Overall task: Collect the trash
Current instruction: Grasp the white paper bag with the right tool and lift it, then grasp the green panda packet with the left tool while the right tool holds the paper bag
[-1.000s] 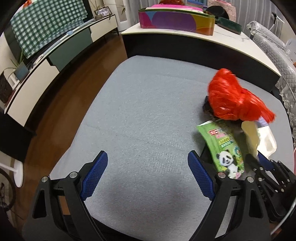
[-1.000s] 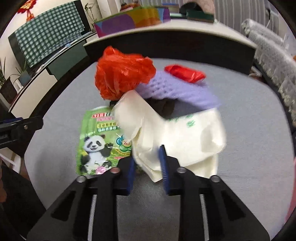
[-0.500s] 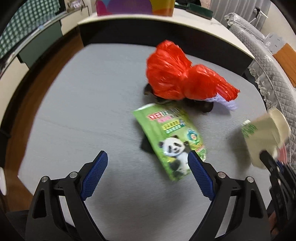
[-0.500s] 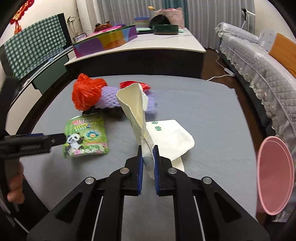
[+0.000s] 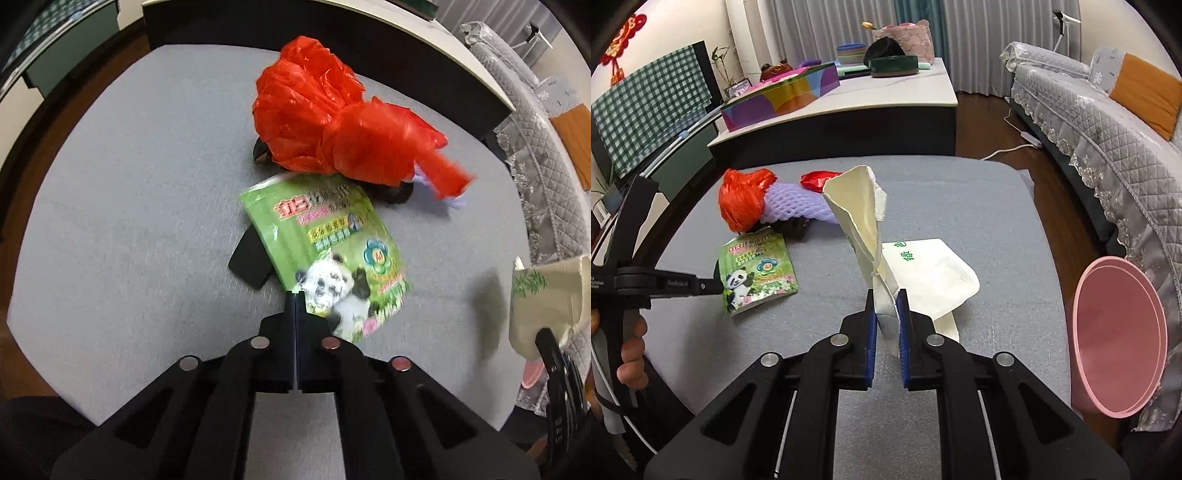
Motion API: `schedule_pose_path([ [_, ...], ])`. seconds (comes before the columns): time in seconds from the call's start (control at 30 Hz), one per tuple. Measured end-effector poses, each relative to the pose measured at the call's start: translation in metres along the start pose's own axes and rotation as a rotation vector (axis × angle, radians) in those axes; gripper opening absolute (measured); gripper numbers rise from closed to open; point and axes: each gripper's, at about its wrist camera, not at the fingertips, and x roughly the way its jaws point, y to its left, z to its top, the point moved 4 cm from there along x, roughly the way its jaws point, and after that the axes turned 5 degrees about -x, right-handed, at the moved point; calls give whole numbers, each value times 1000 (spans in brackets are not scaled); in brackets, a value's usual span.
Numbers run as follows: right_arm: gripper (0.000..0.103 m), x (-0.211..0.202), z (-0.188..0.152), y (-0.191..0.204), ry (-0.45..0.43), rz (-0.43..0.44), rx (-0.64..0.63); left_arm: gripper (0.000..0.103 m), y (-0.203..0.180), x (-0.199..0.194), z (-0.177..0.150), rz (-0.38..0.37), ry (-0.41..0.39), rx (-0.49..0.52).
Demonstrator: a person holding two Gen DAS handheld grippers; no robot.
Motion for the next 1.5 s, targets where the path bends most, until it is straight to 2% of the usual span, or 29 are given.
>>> schedule_pose_path([
  [0.2,11,-12,5,4,-38,5,-10,0,3,-30,-3,-82,-82,8],
  [0.27,11,-14,4,4,-40,1,-14,0,3,-30,-5,-145,-52,0],
  [0.3,11,-14,3,4,-39,-1,-15,2,4,-23,-8,-172,-2,-15],
  [0.37,11,-14,1,4,-36,-1,-17,12,6,-10,-14,-186,61,-25],
  [0.43,11,-14,0,3,-37,-1,-18,48,7,-1,-16,-168,87,-31],
  [0.53,11,-14,-1,4,-37,-2,-19,61,6,4,-14,-196,81,-78],
  [0.63,11,-12,-2,3,-32,0,-16,63,3,13,-6,-218,102,-125],
  [0.8,11,-12,0,2,-35,6,-20,60,-9,36,-2,-214,150,-171],
  [0.87,11,-11,0,0,-30,5,-21,30,-14,34,-3,-208,123,-160],
  [0.97,11,-10,1,-4,-26,2,-20,18,-19,25,-3,-217,107,-155],
  [1.13,11,-10,0,-9,-11,-13,1,1,-37,-2,-7,-219,62,-74],
  [1.3,11,-25,1,-10,-40,-19,-2,1,-45,-34,-22,-219,39,5],
  [1.5,11,-46,2,-13,-63,11,23,1,-50,-73,-38,-171,7,79],
])
